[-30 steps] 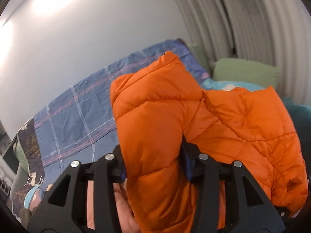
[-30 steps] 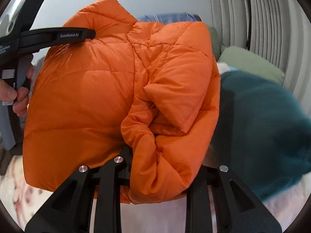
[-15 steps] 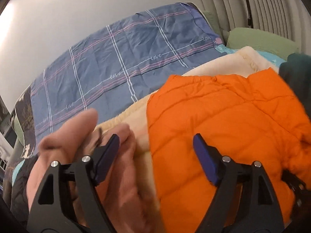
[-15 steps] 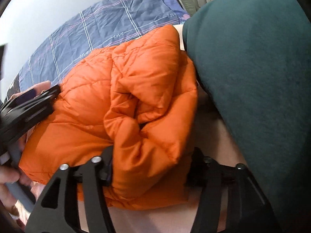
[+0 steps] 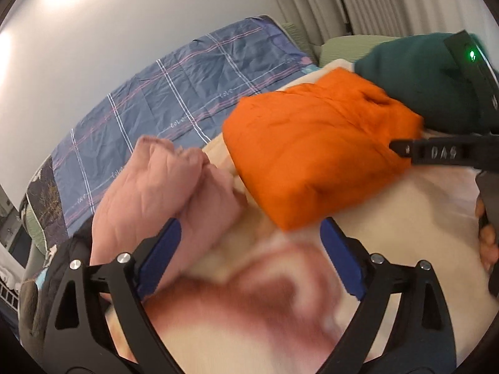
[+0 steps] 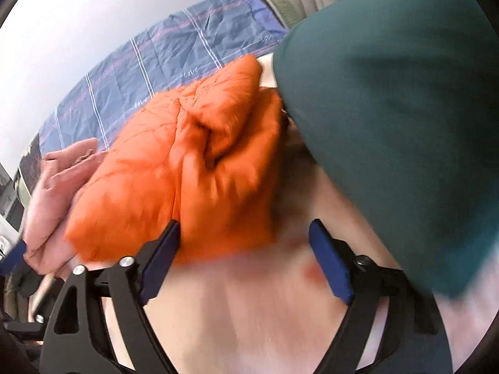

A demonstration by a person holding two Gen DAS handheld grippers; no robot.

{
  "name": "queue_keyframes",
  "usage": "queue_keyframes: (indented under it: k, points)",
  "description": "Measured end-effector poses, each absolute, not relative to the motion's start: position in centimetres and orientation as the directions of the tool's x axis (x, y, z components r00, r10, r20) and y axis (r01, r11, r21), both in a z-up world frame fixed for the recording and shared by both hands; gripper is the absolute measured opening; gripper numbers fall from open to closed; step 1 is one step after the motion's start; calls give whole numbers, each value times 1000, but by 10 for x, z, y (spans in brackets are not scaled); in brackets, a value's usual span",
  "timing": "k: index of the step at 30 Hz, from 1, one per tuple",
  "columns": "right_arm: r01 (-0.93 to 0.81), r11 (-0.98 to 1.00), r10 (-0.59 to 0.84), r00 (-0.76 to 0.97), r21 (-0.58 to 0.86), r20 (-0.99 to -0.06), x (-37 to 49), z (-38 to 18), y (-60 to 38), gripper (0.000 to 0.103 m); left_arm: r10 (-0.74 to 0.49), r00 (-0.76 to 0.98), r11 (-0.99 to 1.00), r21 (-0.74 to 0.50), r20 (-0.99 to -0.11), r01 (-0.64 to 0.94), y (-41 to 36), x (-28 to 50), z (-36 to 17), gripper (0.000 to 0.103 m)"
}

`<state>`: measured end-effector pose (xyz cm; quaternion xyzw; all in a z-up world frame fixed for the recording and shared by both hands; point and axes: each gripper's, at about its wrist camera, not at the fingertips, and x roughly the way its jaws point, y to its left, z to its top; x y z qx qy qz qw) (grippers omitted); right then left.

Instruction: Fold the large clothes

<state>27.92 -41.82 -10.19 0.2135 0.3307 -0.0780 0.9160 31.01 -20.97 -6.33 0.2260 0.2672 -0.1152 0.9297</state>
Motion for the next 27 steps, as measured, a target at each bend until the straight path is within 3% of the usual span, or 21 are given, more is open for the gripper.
queue_keyframes:
  k: [3,8,11,18,21,27]
  points:
    - [238,915,34,760,326,-650,243,-103,-408,86,-130,818,873,327,-560,363,-198,280,-64,95]
    - [235,928,25,735,289,-678,174,-95,-392,85,-267,731,886,139,-628,443,-176,227,-59,99]
    - [223,935,18,747,275,-665,134,-75,-376,85,-334,730,891,52,-597,451,-161,189,-44,101]
    - [231,961,-104,808,150,-580,45,-31,-330,88,-331,808,909,66,-488,412,-148,122,-9,101]
    - [236,965,-135,823,116,-552,17,-22,-313,89,-266,841,931,103,-471,351,-144,99,-4,101]
    - [235,970,-174,857,66,-486,-19,-1,-290,91,-275,851,948,19,-447,317,-124,63,7,101]
